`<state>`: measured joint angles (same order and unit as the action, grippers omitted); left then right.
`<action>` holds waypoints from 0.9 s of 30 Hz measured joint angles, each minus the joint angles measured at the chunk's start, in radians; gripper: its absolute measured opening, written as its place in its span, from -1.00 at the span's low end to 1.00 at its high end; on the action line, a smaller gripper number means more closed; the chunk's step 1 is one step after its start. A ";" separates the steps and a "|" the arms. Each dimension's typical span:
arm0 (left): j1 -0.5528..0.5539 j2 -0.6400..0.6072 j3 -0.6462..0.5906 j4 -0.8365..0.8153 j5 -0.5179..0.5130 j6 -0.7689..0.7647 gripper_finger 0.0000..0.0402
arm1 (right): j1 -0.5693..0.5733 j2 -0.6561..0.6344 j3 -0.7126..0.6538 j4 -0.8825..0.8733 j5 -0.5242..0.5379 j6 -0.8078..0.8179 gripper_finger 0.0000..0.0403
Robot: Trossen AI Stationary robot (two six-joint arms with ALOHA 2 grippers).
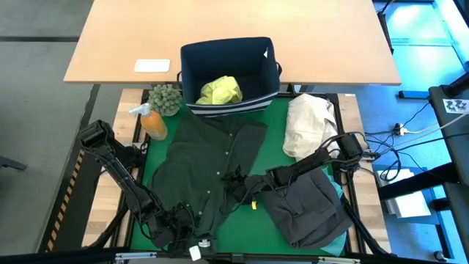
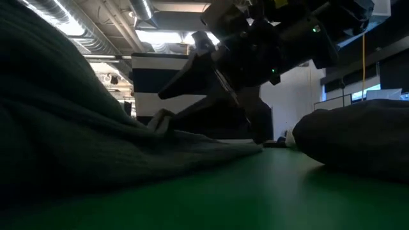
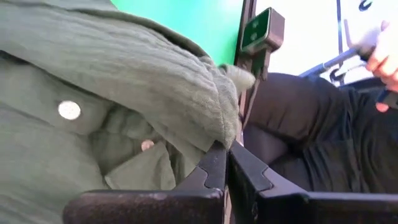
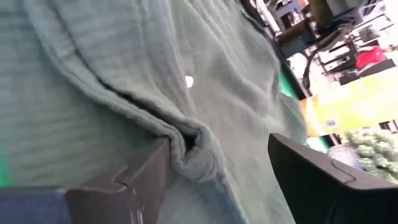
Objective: Fold laundry
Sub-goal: Fold the green polo shirt
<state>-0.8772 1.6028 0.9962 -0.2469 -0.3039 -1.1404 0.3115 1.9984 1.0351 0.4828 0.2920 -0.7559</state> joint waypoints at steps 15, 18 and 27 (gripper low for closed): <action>0.043 0.000 0.000 -0.091 0.079 0.079 -0.55 | -0.026 0.000 0.000 -0.006 -0.033 0.072 0.34; 0.054 0.000 0.000 -0.163 0.086 0.104 -0.39 | -0.031 0.000 0.000 -0.006 -0.040 0.074 0.34; 0.099 -0.029 0.000 -0.438 0.125 0.062 -0.18 | -0.056 0.000 0.000 0.001 -0.046 0.092 0.34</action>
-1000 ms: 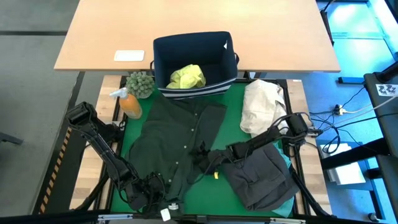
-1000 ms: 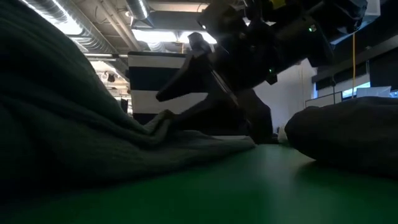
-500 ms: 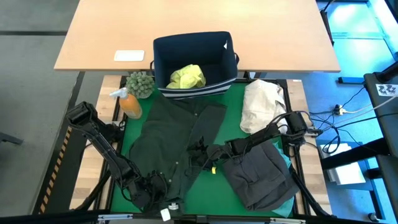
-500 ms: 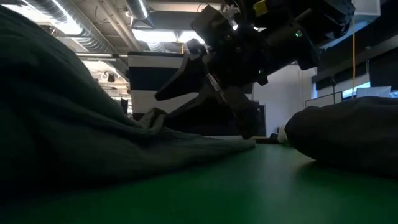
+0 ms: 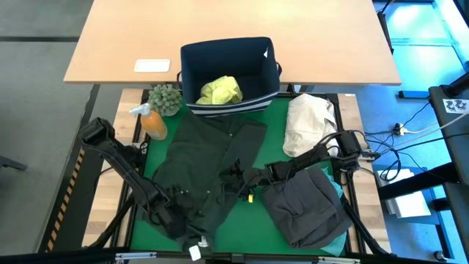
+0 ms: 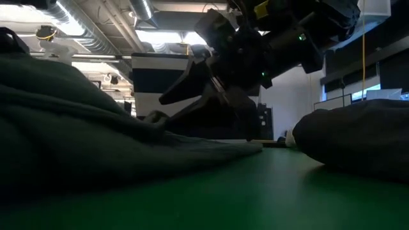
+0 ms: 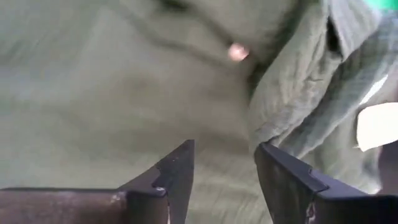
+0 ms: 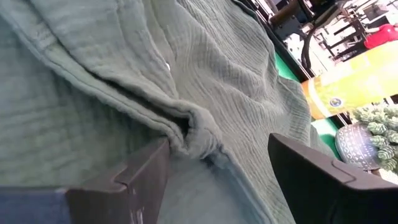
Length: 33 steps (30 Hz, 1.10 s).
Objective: Fold laundry
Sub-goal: Fold the green polo shirt
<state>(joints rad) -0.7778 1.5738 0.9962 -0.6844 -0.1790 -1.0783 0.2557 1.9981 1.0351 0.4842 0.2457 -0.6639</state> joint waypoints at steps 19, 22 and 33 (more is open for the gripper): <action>-0.061 -0.142 0.001 -0.153 -0.119 -0.196 -0.17 | -0.171 0.069 0.036 0.222 -0.149 0.070 0.34; -0.071 -0.134 0.001 -0.064 -0.213 -0.189 -0.17 | -0.194 0.089 0.068 0.173 -0.163 0.085 0.34; -0.040 -0.035 0.001 0.424 -0.314 0.124 -0.17 | -0.039 -0.063 0.081 0.000 0.004 0.000 0.02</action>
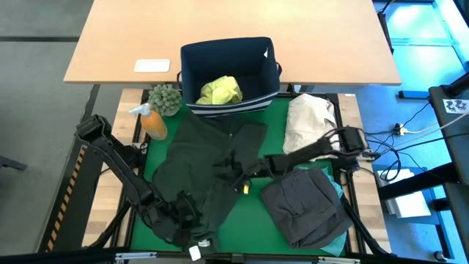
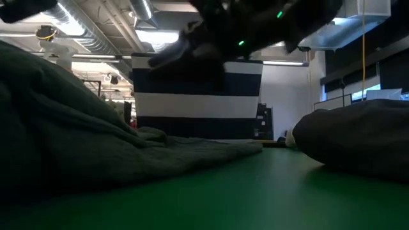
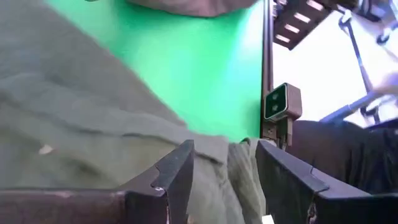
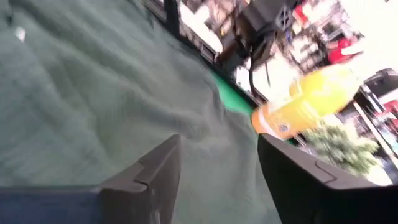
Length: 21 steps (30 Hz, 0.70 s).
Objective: Fold laundry
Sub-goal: Fold the green polo shirt
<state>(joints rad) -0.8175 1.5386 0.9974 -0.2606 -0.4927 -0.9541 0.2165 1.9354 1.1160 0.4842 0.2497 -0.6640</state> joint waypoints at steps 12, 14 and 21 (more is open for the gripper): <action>0.079 0.138 0.000 0.142 0.143 0.181 -0.17 | 0.183 -0.057 0.000 -0.317 -0.026 0.095 -0.26; 0.086 0.138 0.000 0.133 0.147 0.195 -0.17 | 0.199 -0.051 -0.002 -0.343 -0.042 0.112 -0.41; 0.100 0.138 0.000 0.103 0.182 0.231 -0.17 | 0.206 -0.047 -0.001 -0.326 -0.055 0.138 -0.96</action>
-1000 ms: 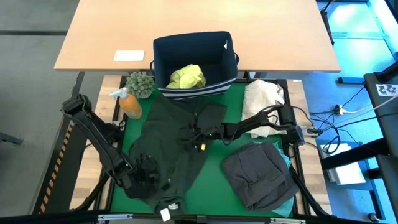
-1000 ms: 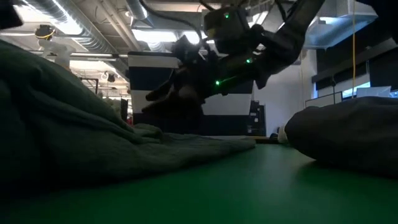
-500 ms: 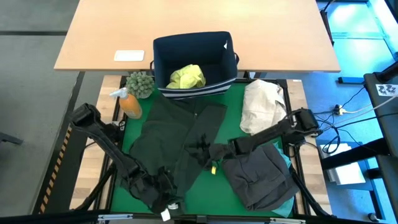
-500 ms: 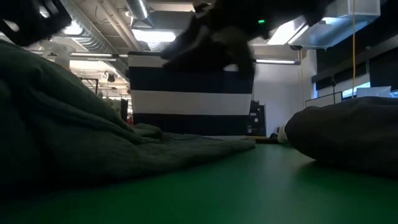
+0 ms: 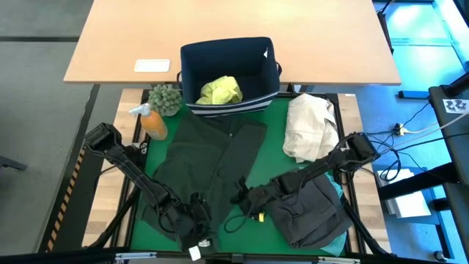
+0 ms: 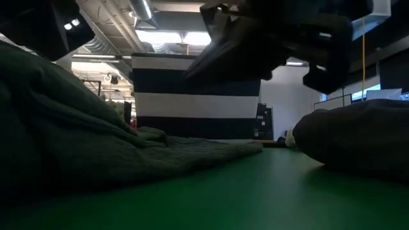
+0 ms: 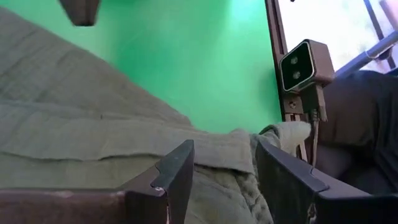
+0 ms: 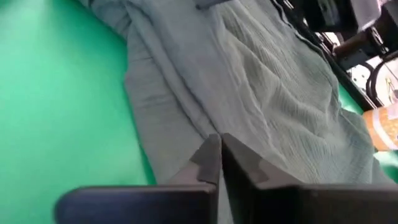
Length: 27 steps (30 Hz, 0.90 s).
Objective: Fold laundry
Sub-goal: Fold the green polo shirt
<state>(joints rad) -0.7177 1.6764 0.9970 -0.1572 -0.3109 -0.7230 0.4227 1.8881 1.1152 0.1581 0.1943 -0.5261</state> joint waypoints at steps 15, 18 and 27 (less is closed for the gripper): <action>0.046 -0.001 0.095 -0.284 -0.091 0.509 -0.17 | -0.052 0.000 0.000 0.010 -0.004 0.082 -0.80; 0.056 -0.002 0.106 -0.265 -0.103 0.644 -0.17 | -0.052 0.000 0.000 0.010 -0.004 0.083 -0.82; 0.056 -0.002 0.105 -0.303 -0.064 0.818 -0.17 | -0.052 0.000 0.000 0.009 -0.004 0.080 -0.83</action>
<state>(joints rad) -0.6622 1.6749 1.1019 -0.4602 -0.3751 0.0953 0.3710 1.8885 1.1152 0.1672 0.1902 -0.4461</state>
